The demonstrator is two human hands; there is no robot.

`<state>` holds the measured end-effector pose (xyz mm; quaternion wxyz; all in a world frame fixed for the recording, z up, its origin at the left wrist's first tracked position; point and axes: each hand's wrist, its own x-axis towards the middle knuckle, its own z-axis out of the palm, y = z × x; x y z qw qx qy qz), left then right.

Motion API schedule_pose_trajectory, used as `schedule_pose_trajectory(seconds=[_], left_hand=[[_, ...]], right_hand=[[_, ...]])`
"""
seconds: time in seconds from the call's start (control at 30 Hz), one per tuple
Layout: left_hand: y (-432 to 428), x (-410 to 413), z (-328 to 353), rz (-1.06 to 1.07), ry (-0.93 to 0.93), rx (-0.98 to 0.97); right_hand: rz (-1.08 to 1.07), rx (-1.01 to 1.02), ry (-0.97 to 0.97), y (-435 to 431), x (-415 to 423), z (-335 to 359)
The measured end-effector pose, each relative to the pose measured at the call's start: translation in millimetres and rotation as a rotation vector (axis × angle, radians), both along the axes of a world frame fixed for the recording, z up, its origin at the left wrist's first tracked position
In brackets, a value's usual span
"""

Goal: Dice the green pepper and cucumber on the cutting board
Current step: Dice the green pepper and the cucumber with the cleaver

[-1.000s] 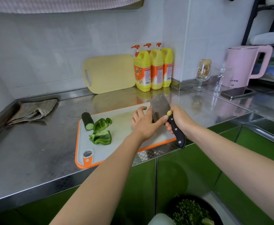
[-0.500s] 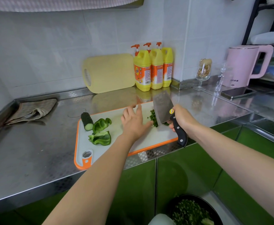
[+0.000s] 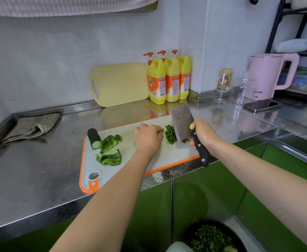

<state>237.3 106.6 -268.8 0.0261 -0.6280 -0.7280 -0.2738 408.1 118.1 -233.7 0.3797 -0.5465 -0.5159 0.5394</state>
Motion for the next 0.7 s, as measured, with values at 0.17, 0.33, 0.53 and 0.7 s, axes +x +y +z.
schedule_pose_trajectory(seconds=[0.17,0.33,0.53,0.7], left_hand=[[0.9,-0.9,2.8,0.085,-0.009,0.06],[-3.3,-13.2,3.9,0.155,-0.065,-0.02],[-23.6,-36.4,0.7,0.192,-0.048,-0.101],[-33.2,-48.7,-4.5,0.217,0.084,-0.137]], right_hand=[[0.038,0.057,-0.059,-3.5,4.3,4.6],[0.197,0.198,-0.191,-8.9,-2.3,7.5],[0.328,0.192,-0.298,-22.2,-29.8,3.9],[0.333,0.154,-0.45,-19.4,-32.6,-2.3]])
